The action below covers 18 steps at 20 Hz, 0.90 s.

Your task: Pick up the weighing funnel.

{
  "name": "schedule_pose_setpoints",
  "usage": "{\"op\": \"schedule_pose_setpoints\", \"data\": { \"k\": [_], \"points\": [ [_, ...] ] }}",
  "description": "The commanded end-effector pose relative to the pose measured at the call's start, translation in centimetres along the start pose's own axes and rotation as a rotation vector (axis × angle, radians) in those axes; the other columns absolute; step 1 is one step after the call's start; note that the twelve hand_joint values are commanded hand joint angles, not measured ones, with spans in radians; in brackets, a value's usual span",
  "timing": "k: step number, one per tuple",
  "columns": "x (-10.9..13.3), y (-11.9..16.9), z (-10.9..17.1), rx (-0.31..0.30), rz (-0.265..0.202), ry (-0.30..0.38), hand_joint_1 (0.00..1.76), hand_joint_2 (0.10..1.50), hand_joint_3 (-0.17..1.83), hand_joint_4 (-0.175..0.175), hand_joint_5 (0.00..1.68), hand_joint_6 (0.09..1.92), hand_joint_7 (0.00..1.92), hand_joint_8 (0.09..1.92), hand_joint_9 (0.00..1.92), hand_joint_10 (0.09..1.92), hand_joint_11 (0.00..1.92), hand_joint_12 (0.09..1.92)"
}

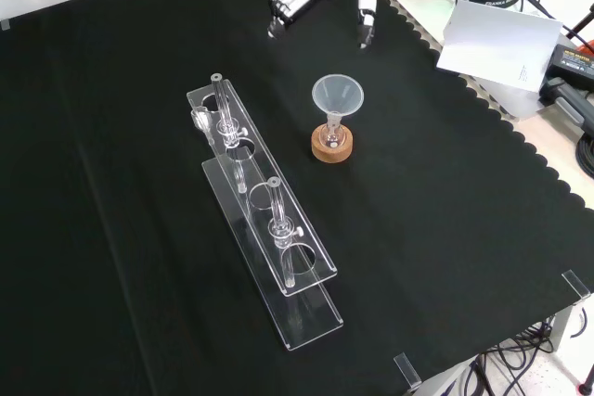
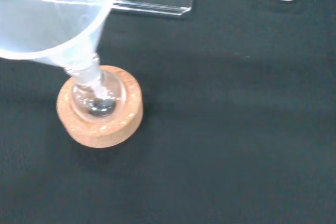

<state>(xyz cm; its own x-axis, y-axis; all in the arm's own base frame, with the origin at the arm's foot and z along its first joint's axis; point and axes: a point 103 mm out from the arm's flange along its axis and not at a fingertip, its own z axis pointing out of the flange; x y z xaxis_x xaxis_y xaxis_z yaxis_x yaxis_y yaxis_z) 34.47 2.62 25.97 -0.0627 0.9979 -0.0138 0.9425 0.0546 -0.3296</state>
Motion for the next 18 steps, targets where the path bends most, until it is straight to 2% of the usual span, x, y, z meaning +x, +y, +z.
{"op": "schedule_pose_setpoints", "data": {
  "k": [1,4,10,13,18],
  "points": [
    [-3.9,0.5,-0.7,0.000,0.023,0.023,0.54,0.68,0.18,-0.042,0.23,0.09,0.15,0.68,0.38,0.73,0.28,1.40],
    [-5.6,1.5,-1.2,-0.015,0.037,0.039,0.54,0.68,0.18,-0.043,0.23,0.09,0.16,0.69,0.39,0.72,0.29,1.40],
    [-7.9,4.5,-2.1,-0.030,0.056,0.027,0.57,0.69,0.20,-0.045,0.27,0.09,0.25,0.70,0.46,0.69,0.33,1.38],
    [-9.0,6.7,-2.1,-0.025,0.059,0.020,0.74,0.68,0.25,-0.046,0.32,0.09,0.33,0.69,0.54,0.64,0.36,1.35],
    [-10.7,11.0,-1.4,0.000,0.054,0.018,0.83,0.61,0.41,-0.044,0.38,0.09,0.38,0.68,0.60,0.58,0.40,1.34]
  ]
}}
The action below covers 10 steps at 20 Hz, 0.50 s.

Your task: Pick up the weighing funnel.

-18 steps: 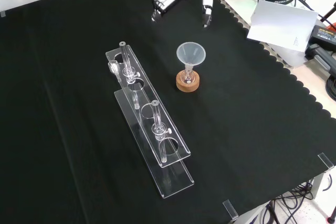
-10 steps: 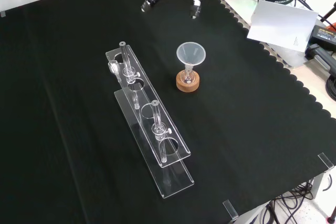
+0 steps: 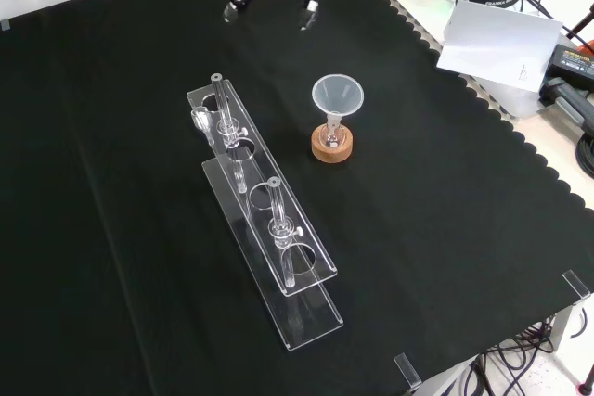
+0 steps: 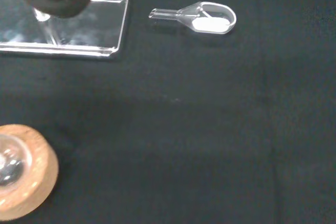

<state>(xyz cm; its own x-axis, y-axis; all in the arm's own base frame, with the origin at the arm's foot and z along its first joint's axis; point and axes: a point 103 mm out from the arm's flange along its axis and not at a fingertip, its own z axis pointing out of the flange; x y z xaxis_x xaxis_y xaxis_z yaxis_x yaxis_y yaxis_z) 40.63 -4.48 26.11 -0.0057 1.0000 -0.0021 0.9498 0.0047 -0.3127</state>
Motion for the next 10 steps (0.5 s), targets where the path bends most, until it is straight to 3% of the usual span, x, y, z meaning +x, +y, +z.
{"op": "schedule_pose_setpoints", "data": {
  "k": [1,10],
  "points": [
    [-3.1,6.6,0.8,0.026,0.001,-0.013,0.83,0.60,0.42,-0.044,0.39,0.09,0.38,0.68,0.60,0.58,0.40,1.34],
    [-2.5,12.5,3.6,0.054,-0.033,-0.063,0.84,0.58,0.47,-0.027,0.43,0.09,0.36,0.67,0.59,0.57,0.43,1.32]
  ]
}}
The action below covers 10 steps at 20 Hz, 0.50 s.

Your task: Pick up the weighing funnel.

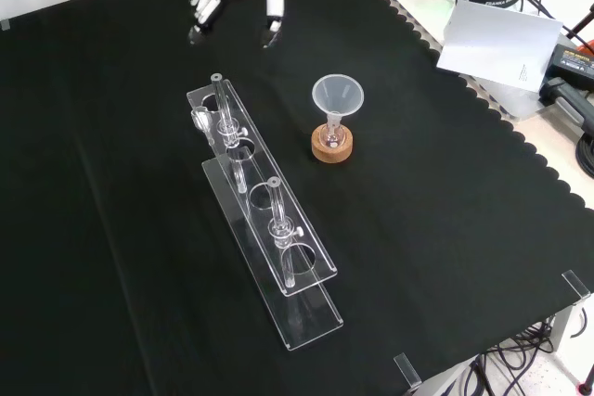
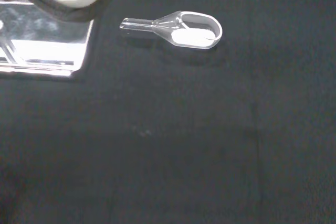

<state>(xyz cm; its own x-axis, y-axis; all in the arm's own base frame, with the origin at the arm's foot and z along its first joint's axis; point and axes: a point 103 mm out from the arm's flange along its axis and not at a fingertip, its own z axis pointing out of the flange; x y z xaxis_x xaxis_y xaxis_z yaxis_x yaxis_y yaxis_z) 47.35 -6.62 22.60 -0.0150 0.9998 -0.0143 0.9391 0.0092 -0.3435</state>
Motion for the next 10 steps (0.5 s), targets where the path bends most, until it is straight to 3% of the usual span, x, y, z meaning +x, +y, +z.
{"op": "schedule_pose_setpoints", "data": {
  "k": [1,3,10],
  "points": [
    [-0.3,5.7,2.6,0.020,-0.027,-0.052,0.84,0.58,0.47,-0.025,0.44,0.09,0.36,0.67,0.59,0.57,0.43,1.32],
    [-0.4,6.6,3.3,0.011,-0.020,-0.064,0.84,0.57,0.49,-0.023,0.46,0.09,0.37,0.67,0.60,0.57,0.44,1.31],
    [-0.7,9.3,6.2,0.059,-0.015,-0.101,0.85,0.56,0.52,-0.022,0.52,0.09,0.44,0.68,0.64,0.57,0.48,1.30]
  ]
}}
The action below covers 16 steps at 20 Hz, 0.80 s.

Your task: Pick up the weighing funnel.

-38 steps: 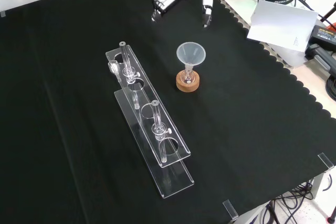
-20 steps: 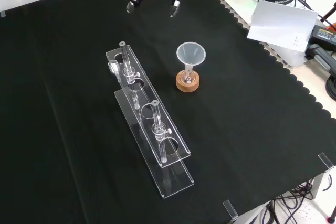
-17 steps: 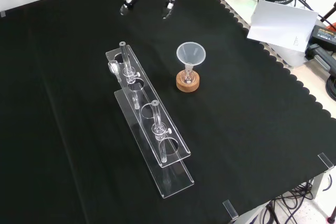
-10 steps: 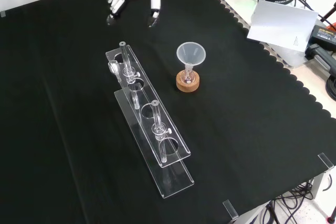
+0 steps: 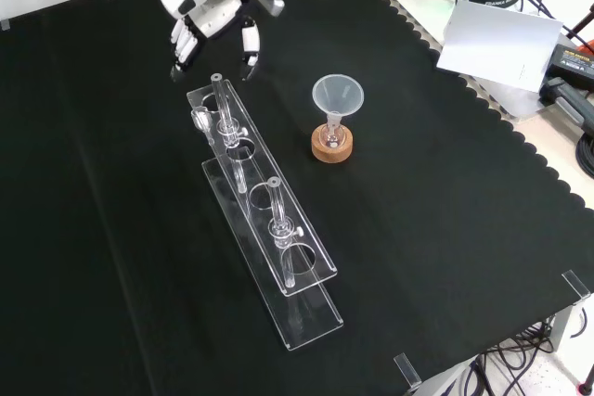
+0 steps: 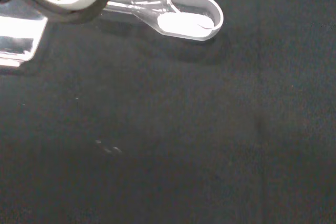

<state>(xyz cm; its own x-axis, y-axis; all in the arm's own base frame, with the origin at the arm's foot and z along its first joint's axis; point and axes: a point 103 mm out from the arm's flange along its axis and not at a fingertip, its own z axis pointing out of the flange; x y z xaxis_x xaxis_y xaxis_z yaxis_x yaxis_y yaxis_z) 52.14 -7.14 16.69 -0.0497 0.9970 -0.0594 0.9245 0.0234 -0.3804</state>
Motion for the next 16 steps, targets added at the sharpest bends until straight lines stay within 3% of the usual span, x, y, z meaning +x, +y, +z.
{"op": "schedule_pose_setpoints", "data": {
  "k": [1,7,16],
  "points": [
    [-0.1,3.2,2.5,0.026,0.001,-0.049,0.85,0.55,0.53,-0.022,0.52,0.09,0.45,0.67,0.64,0.57,0.48,1.29],
    [0.3,4.7,4.5,0.032,-0.015,-0.069,0.85,0.54,0.55,-0.020,0.56,0.09,0.50,0.67,0.66,0.56,0.50,1.29],
    [0.4,6.1,5.5,0.046,0.015,-0.102,0.88,0.54,0.57,-0.015,0.61,0.09,0.54,0.66,0.71,0.55,0.53,1.27]
  ]
}}
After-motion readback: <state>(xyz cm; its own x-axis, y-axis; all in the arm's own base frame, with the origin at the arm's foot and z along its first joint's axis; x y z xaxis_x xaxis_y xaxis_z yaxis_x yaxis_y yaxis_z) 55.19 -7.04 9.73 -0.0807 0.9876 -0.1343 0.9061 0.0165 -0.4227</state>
